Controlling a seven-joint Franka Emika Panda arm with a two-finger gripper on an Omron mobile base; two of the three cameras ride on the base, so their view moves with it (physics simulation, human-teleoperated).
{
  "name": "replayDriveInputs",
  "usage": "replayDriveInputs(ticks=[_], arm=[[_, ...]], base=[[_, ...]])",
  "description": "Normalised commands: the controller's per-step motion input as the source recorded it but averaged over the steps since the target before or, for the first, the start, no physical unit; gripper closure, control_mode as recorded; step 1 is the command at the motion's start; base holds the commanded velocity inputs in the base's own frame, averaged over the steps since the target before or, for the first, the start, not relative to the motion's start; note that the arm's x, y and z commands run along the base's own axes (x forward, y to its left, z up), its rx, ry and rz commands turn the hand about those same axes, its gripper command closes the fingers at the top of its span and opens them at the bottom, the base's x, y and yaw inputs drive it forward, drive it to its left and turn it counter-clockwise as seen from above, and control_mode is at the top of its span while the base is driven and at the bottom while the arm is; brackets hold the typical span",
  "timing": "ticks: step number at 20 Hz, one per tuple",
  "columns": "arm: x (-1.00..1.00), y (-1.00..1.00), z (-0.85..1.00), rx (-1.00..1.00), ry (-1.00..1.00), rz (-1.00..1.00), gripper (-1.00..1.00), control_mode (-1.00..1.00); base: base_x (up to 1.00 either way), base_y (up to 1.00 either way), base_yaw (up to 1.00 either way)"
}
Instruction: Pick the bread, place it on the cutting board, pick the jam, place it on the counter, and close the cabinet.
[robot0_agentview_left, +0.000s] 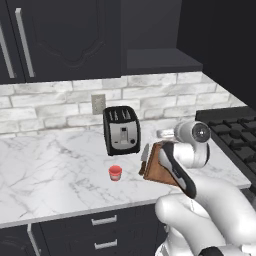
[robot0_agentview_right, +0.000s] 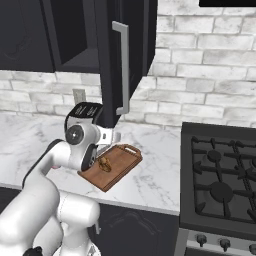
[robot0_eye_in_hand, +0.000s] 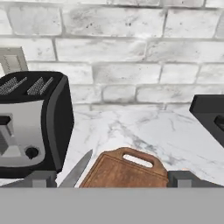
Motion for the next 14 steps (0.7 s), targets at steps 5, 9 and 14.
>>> replayDriveInputs(ticks=[5, 9, 14], arm=[[-0.16, -0.04, 0.31, 0.0, -0.14, 0.0, -1.0, -1.0], [-0.19, -0.08, 0.36, 0.0, -0.14, 0.0, -1.0, -1.0], [-0.27, -0.08, 0.33, 0.0, -0.13, 0.0, -1.0, -1.0]], base=[[0.0, 0.0, 0.0], [0.0, 0.0, 0.0], [0.0, 0.0, 0.0]])
